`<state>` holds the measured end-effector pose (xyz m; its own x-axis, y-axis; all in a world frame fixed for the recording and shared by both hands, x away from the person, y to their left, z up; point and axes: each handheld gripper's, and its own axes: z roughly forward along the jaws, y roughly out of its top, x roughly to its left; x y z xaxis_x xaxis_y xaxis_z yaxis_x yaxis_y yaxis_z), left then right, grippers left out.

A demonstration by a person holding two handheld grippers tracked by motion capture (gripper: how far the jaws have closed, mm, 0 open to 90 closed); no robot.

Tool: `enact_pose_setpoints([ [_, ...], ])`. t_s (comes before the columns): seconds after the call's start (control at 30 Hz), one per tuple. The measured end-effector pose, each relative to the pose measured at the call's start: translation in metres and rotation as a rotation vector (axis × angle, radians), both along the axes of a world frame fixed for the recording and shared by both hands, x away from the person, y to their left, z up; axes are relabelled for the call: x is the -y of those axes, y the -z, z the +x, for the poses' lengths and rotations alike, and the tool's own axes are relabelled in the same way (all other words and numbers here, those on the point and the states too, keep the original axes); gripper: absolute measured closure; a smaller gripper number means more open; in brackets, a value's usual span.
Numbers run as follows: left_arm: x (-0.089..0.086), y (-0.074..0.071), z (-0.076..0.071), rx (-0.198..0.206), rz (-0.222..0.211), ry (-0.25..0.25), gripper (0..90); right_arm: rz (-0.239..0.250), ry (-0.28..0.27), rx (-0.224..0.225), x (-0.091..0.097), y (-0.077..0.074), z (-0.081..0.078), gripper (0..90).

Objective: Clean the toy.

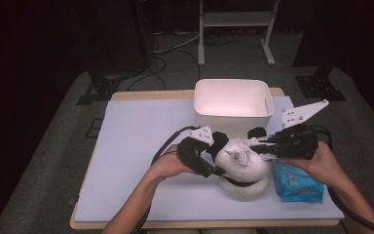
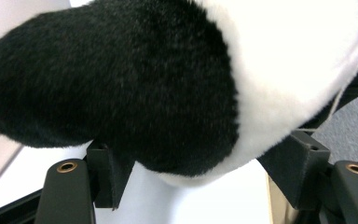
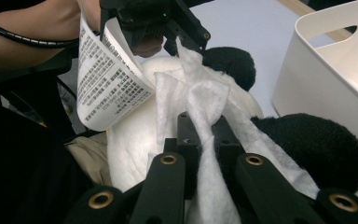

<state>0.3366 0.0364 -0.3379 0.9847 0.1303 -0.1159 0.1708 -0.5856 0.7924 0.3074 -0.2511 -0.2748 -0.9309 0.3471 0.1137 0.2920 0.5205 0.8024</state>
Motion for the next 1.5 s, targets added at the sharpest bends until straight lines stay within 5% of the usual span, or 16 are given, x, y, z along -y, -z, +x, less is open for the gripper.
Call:
enact_pose_setpoints([
  [0.2, -0.010, -0.010, -0.001, 0.017, 0.019, -0.009, 30.1, 0.007, -0.004, -0.004, -0.005, 0.001, 0.003, 84.5],
  [0.37, -0.024, -0.017, -0.001, 0.038, 0.039, -0.024, 30.2, 0.061, -0.026, -0.030, -0.013, 0.008, 0.009, 84.5],
  [0.7, -0.048, -0.028, -0.005, 0.067, 0.052, -0.043, 30.1, 0.052, -0.066, -0.045, -0.033, 0.011, 0.013, 84.4],
  [0.87, -0.047, -0.018, -0.005, 0.021, 0.024, -0.040, 25.0, 0.051, -0.075, -0.052, -0.037, 0.011, 0.015, 84.4],
  [1.17, -0.035, -0.014, -0.008, 0.030, 0.022, -0.010, 21.6, 0.039, -0.105, -0.047, -0.047, -0.001, 0.015, 84.4],
  [1.5, -0.033, -0.013, -0.011, 0.050, 0.002, 0.025, 37.5, 0.019, -0.122, -0.046, -0.055, -0.007, 0.015, 84.4],
])
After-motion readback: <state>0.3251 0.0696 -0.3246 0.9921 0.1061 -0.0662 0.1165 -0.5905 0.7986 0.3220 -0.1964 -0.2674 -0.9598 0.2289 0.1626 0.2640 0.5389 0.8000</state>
